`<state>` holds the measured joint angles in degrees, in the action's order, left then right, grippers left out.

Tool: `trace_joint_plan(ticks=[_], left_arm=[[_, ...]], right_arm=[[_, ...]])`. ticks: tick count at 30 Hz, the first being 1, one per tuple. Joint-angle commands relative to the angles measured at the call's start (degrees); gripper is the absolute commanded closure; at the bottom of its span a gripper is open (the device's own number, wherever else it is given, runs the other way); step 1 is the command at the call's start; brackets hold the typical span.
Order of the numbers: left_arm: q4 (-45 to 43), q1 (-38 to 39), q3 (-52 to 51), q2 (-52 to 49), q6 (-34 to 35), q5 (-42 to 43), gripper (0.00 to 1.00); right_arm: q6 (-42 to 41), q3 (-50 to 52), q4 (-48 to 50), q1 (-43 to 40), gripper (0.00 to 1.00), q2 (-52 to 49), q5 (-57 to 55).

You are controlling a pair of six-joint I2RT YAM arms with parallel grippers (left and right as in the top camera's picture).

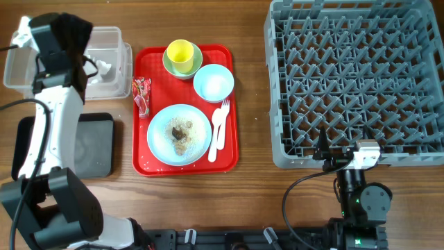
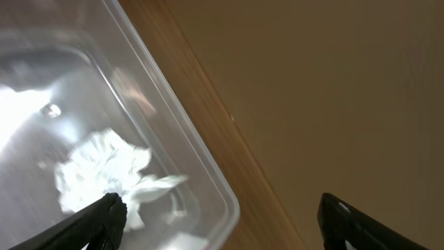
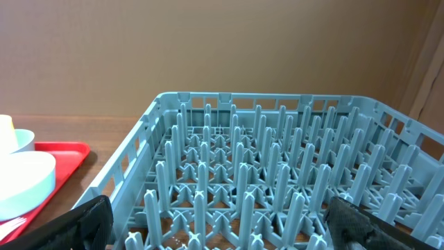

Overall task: Sort waste into correct bins and load items into the dishwasher rack
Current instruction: 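Grasp the remaining tissue with the left gripper and drop it in the bin, then grasp the red snack wrapper with the left gripper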

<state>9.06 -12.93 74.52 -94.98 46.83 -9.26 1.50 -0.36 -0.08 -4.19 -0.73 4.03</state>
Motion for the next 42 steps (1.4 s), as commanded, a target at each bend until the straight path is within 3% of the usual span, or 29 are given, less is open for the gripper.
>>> trace_joint_plan(ticks=[1,8,11,13,15,17,20,23,31,38,42], left_arm=[[-0.7,-4.22,0.37,-3.37,-0.11,-2.78,0.05],[2.29,-6.54,0.39,-2.86,-1.6,9.07,0.08],[2.56,-6.43,0.39,2.49,-1.6,20.83,0.16],[4.72,-6.43,0.37,6.21,-1.62,27.63,0.17],[10.08,-6.4,0.39,10.71,-6.95,36.54,0.21],[15.67,-5.53,0.37,13.14,-12.66,39.85,0.21],[27.12,-0.76,0.37,13.53,-21.94,37.11,0.16],[35.32,6.36,0.37,10.38,-22.67,22.43,0.22],[35.78,18.25,0.37,-2.38,-22.4,-0.13,0.29],[33.2,18.62,0.37,-12.48,-22.49,-1.92,0.39],[31.3,19.06,0.37,-14.67,-26.86,-1.81,0.41]], right_arm=[[-0.13,0.04,0.13,-0.17,0.0,0.31,-0.5],[-0.15,0.04,0.13,-0.17,0.0,0.31,-0.5],[-0.15,0.04,0.13,-0.17,0.0,0.31,-0.5],[-0.15,0.04,0.13,-0.17,0.0,0.31,-0.5],[-0.15,0.04,0.13,-0.17,0.0,0.31,-0.5],[-0.15,0.04,0.13,-0.17,0.0,0.31,-0.5],[-0.15,0.04,0.13,-0.17,0.0,0.31,-0.5],[-0.13,0.04,0.13,-0.17,0.0,0.31,-0.5],[-0.15,0.04,0.13,-0.17,0.0,0.31,-0.5],[-0.13,0.04,0.13,-0.17,0.0,0.31,-0.5],[-0.15,0.04,0.13,-0.17,0.0,0.31,-0.5]])
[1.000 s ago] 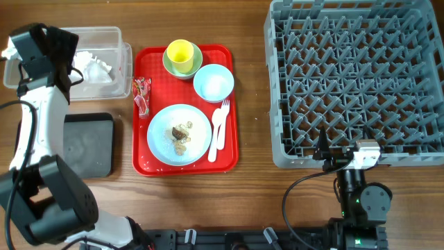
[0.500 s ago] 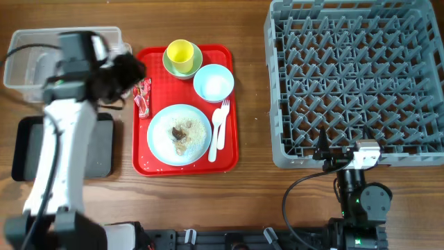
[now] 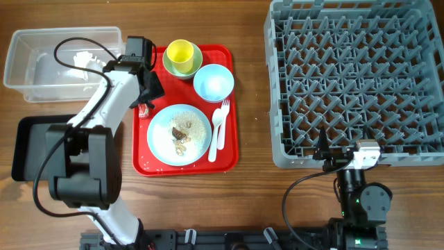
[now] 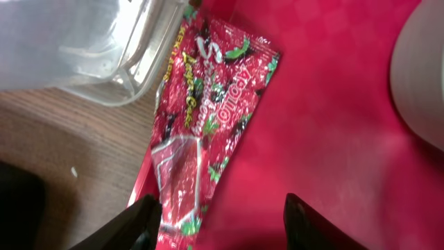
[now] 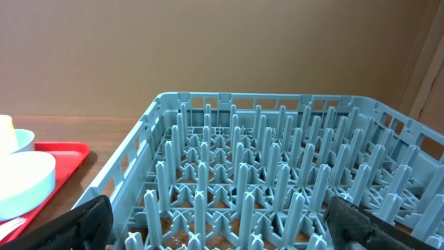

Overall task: Sort waste into correct bins and load items into the dishwasher rack
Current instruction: 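Grasp the red snack wrapper with the left gripper, then carry the red wrapper into the clear bin and release it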

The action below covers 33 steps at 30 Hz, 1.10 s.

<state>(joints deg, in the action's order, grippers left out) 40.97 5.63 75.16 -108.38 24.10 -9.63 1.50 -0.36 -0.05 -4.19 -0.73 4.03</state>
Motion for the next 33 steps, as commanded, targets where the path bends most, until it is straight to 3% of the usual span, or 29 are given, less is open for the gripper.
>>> trace_joint_plan(ticks=[1,8,17,22,26,29,33], left_arm=[[-0.7,0.5,-0.26,-1.55,-4.42,-1.46,0.41],[-0.61,0.66,-0.26,-5.18,-10.45,-1.4,0.43],[-1.81,2.03,-0.26,-6.95,-11.93,-2.03,0.47],[-1.77,2.03,-0.26,-6.99,-11.91,-2.03,0.67],[-1.84,1.99,-0.26,-7.69,-11.91,-2.03,0.77],[-2.23,1.99,-0.26,-8.63,-11.65,-2.01,0.93],[-3.56,2.03,-0.17,-7.08,-7.52,-1.99,0.96]], right_arm=[[-0.13,0.04,0.11,-0.17,0.0,0.31,-0.5],[-0.15,0.04,0.11,-0.17,0.0,0.31,-0.5],[-0.15,0.04,0.11,-0.17,0.0,0.31,-0.5],[-0.15,0.04,0.11,-0.17,0.0,0.31,-0.5],[-0.15,0.04,0.11,-0.17,0.0,0.31,-0.5],[-0.15,0.04,0.11,-0.17,0.0,0.31,-0.5],[-0.13,0.04,0.11,-0.17,0.0,0.31,-0.5]])
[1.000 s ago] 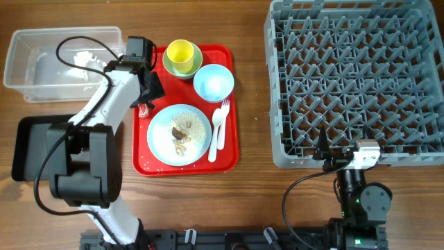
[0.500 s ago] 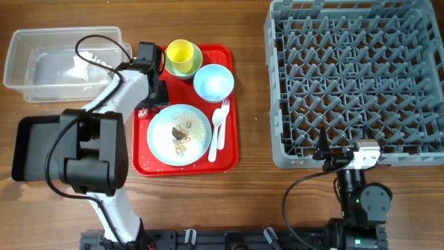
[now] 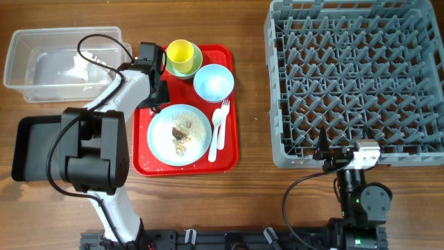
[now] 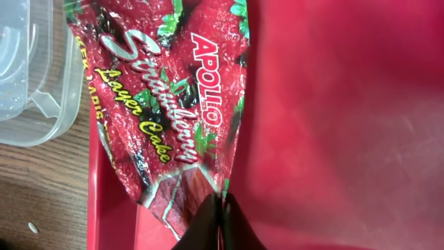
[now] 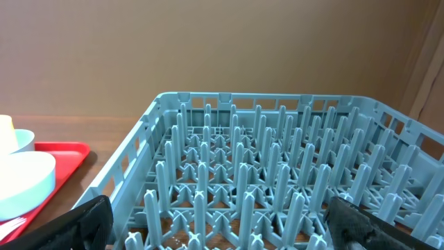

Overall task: Sort waste into correct bins and load items into the dishwasher rack
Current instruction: 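Carry the red wrapper into the clear bin and release it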

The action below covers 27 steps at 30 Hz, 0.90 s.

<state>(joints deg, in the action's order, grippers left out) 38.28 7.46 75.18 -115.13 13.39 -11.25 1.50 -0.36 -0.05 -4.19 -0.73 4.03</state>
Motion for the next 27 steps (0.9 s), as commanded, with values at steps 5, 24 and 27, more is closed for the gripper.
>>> trace_joint_plan(ticks=[5,24,27], left_arm=[[-1.16,0.2,2.1,6.47,9.53,0.68,0.96],[-24.92,-21.33,2.19,12.7,34.03,-3.41,0.77],[-24.76,-22.67,2.19,12.76,34.01,-3.37,0.3]], right_arm=[[-0.15,0.04,0.11,-0.17,0.0,0.31,-0.5],[-0.15,0.04,0.11,-0.17,0.0,0.31,-0.5],[-0.15,0.04,0.11,-0.17,0.0,0.31,-0.5]])
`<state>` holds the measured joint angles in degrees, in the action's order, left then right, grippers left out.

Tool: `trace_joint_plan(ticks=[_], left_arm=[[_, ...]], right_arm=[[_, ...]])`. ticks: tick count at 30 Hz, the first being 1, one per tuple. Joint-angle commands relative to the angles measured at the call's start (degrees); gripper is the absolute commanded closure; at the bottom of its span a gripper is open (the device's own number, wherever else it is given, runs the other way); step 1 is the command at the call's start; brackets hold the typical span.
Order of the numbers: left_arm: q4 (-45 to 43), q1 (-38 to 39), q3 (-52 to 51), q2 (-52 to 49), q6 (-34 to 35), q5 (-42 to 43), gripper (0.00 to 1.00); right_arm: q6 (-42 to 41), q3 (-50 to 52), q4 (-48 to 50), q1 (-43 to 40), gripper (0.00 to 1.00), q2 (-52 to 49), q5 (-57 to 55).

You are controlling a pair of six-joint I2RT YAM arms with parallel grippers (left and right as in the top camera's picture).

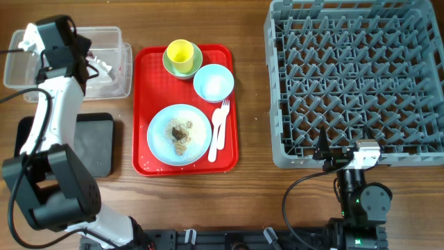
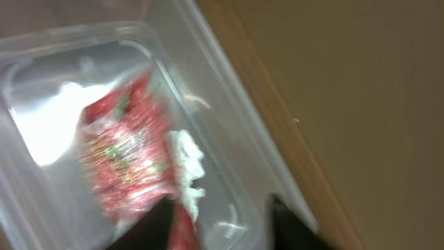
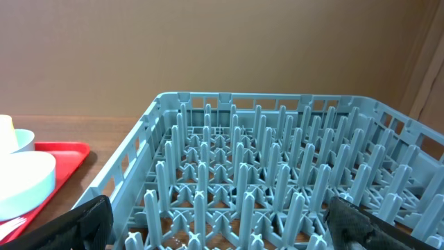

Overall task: Sort waste into correct bins and load items into the dishwasher rack
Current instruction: 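Carry the red wrapper into the clear bin and release it, then move the left gripper to the rim of the light-blue plate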

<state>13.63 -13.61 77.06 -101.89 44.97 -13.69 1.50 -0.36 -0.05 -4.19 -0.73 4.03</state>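
Observation:
The red snack wrapper [image 2: 118,160] shows blurred inside the clear plastic bin [image 1: 21,66], next to a crumpled white tissue [image 2: 186,160]. My left gripper [image 2: 218,226] hangs over that bin at the table's back left [image 1: 69,43]; its fingers stand apart, and one end of the wrapper lies close to the left finger. My right gripper [image 3: 225,229] is open and holds nothing, low at the front edge of the grey-blue dishwasher rack [image 3: 263,180], seen from above at the rack [image 1: 354,76].
A red tray [image 1: 139,149] carries a yellow cup [image 1: 180,51] in a green bowl, a blue bowl [image 1: 214,82], a plate with food scraps [image 1: 179,133] and a white fork [image 1: 220,128]. A black bin [image 1: 94,146] sits left of the tray.
My left gripper was shut on the wrapper at the tray's left edge. Now it is over the clear bin with its fingers apart, and the wrapper is in the bin. The right arm is unchanged.
My left gripper was open over the clear bin holding the tissue, the wrapper lying at the tray's left edge. Then it stood open around the wrapper, then shut on it. Now the wrapper is off the tray and in the clear bin.

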Motion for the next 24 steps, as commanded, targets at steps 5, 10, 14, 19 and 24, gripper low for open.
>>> trace_joint_plan(ticks=[5,10,14,19,24], left_arm=[[0.94,-1.55,0.33,2.21,2.16,1.16,0.16],[7.19,-1.57,0.33,11.37,1.9,13.05,0.17],[18.6,-1.55,0.31,20.65,1.75,18.91,0.26],[36.7,1.31,0.31,29.51,-6.97,24.92,0.29],[46.73,11.5,-0.07,31.21,-11.56,25.66,0.24]], right_arm=[[-0.13,0.04,0.11,-0.17,0.0,0.31,-0.5],[-0.15,0.04,0.11,-0.17,0.0,0.31,-0.5],[-0.17,0.04,0.11,-0.17,0.0,0.31,-0.5],[-0.15,0.04,0.11,-0.17,0.0,0.31,-0.5],[-0.13,0.04,0.11,-0.17,0.0,0.31,-0.5]])
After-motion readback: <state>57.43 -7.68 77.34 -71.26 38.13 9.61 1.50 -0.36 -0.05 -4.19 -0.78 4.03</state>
